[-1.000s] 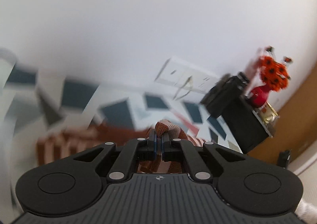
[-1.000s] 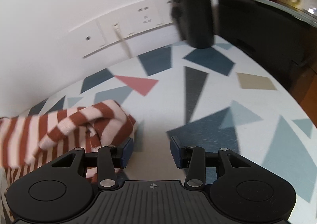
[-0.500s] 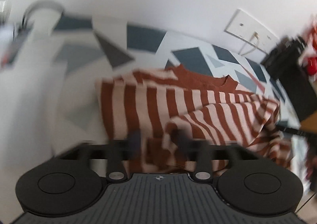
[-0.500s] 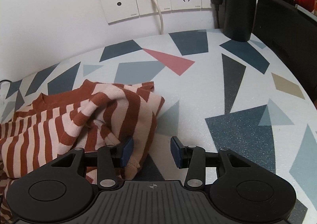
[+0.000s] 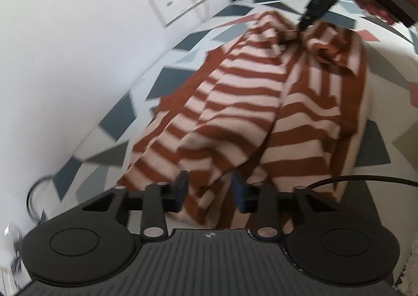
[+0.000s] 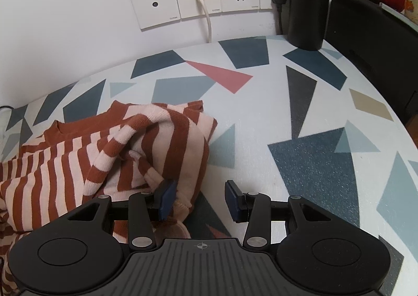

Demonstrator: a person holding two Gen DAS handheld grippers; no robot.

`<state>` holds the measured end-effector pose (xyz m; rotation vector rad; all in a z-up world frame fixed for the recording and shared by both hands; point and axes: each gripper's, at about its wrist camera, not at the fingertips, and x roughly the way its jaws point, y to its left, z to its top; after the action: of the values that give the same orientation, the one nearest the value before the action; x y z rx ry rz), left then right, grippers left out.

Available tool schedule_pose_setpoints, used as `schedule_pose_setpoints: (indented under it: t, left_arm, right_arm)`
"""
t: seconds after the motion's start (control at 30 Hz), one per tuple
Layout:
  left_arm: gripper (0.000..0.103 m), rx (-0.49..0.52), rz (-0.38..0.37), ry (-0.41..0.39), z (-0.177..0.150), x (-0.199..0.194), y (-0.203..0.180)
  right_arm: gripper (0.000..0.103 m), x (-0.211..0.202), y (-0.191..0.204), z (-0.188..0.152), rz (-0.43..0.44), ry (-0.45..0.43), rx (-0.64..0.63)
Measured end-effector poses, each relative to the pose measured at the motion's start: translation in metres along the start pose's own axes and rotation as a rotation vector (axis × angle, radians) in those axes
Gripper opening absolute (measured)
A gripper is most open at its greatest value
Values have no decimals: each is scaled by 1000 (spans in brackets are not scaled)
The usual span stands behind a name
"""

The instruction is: Fold clothes

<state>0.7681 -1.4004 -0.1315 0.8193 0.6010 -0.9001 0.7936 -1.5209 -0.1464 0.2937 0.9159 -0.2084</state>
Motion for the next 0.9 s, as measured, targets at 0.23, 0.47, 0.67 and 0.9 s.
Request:
schedule_pose_setpoints:
  t: [0.23, 0.47, 0.67, 0.9]
  left_arm:
    - [28, 126, -35, 7, -1, 28, -12]
    - [18, 223, -30, -34, -9, 39, -16]
    - [7, -183, -248, -120, 2, 1, 33]
    - [7, -714, -488, -225, 0, -21, 132]
  right_arm:
    - [39, -8, 5, -5, -27, 4, 13]
    - [39, -14, 9, -12, -46, -9, 21]
    - [39, -14, 9, -15, -56, -25, 51]
    - [39, -13, 15, -13, -65, -45, 64]
